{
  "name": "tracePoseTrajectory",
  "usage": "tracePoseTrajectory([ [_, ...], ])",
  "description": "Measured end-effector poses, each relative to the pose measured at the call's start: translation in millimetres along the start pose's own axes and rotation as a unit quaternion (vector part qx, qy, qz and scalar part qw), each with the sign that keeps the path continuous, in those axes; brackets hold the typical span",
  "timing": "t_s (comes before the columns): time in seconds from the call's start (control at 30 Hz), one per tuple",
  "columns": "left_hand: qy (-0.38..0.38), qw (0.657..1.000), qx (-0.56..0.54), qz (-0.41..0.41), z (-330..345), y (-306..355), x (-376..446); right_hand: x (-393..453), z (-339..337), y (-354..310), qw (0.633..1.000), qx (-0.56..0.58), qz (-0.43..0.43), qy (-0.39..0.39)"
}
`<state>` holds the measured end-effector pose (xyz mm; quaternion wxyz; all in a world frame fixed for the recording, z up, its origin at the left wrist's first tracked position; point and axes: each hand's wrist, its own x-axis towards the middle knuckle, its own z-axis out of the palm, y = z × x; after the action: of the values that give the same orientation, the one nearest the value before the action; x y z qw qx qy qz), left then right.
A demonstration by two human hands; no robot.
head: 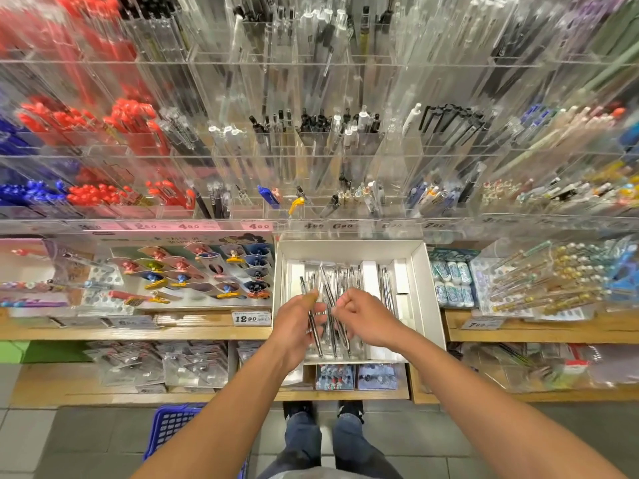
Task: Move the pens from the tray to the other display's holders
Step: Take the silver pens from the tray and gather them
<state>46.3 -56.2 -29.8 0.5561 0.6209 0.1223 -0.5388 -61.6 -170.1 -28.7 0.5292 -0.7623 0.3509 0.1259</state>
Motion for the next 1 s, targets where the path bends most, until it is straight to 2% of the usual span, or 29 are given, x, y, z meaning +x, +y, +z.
tracePoseTrajectory([
  [0.17, -0.009, 1.0, -0.016, -0.004, 2, 0, 1, -7, 4, -6, 0.997, 0.035, -0.02, -0.06],
  [0.3, 0.023, 1.0, -0.008, -0.014, -2, -1, 4, 9, -4, 9, 0.998, 0.051, 0.01, -0.02],
  [0.4, 0.021, 0.999, -0.023, -0.017, -6, 0, 2, 27, -4, 27, 0.997, -0.001, 0.062, 0.036],
  [0.73, 0.027, 0.998, -0.051, -0.013, -11, 6, 1, 57, 57, 29, 0.974, -0.172, 0.128, 0.072],
  [0.87, 0.03, 0.998, -0.044, -0.014, -9, 4, 1, 52, 44, 25, 0.987, -0.11, 0.089, 0.078],
  [1.0, 0.035, 0.999, -0.024, -0.015, -8, 1, 1, 31, 23, 16, 0.995, 0.033, 0.04, 0.082],
])
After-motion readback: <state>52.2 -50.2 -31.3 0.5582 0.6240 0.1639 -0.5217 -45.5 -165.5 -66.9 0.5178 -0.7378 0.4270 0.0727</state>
